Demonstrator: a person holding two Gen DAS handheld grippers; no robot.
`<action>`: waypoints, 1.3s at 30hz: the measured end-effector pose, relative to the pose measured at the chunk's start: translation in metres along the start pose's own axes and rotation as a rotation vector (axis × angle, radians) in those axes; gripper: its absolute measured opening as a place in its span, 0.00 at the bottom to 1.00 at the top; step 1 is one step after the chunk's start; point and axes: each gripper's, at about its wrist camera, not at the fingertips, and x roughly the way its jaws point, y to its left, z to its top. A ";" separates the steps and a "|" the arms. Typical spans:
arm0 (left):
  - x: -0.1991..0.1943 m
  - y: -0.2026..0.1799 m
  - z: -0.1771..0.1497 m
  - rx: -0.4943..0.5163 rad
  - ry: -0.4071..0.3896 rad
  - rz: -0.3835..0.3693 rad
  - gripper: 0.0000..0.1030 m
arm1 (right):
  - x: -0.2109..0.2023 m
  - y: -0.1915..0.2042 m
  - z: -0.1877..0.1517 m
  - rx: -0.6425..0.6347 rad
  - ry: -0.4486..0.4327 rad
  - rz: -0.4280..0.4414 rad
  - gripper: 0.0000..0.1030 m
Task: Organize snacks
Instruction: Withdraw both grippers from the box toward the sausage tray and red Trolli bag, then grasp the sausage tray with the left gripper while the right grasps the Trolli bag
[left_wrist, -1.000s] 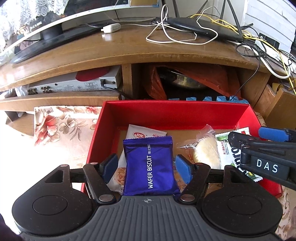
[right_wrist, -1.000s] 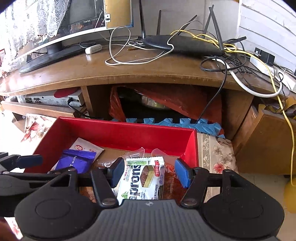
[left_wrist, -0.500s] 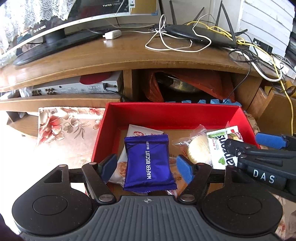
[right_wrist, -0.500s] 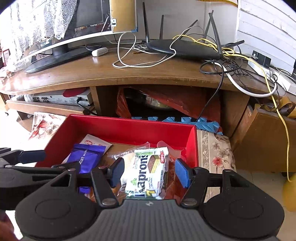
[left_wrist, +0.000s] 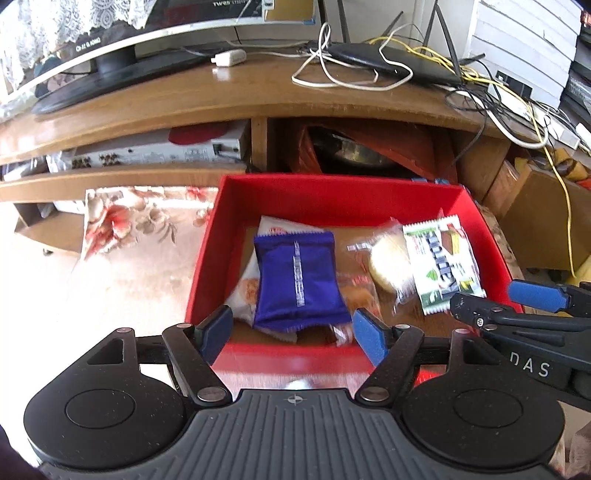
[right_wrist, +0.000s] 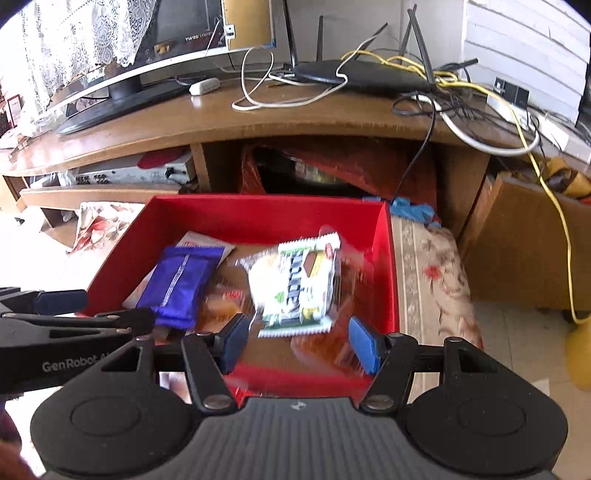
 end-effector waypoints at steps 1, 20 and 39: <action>0.000 0.000 -0.004 0.002 0.007 0.000 0.75 | -0.001 0.002 -0.004 -0.003 0.007 -0.001 0.54; -0.001 0.027 -0.037 -0.045 0.081 0.015 0.76 | 0.023 0.022 -0.052 0.066 0.211 0.067 0.54; 0.006 0.041 -0.040 -0.066 0.107 0.028 0.78 | 0.053 0.053 -0.056 -0.031 0.246 0.079 0.51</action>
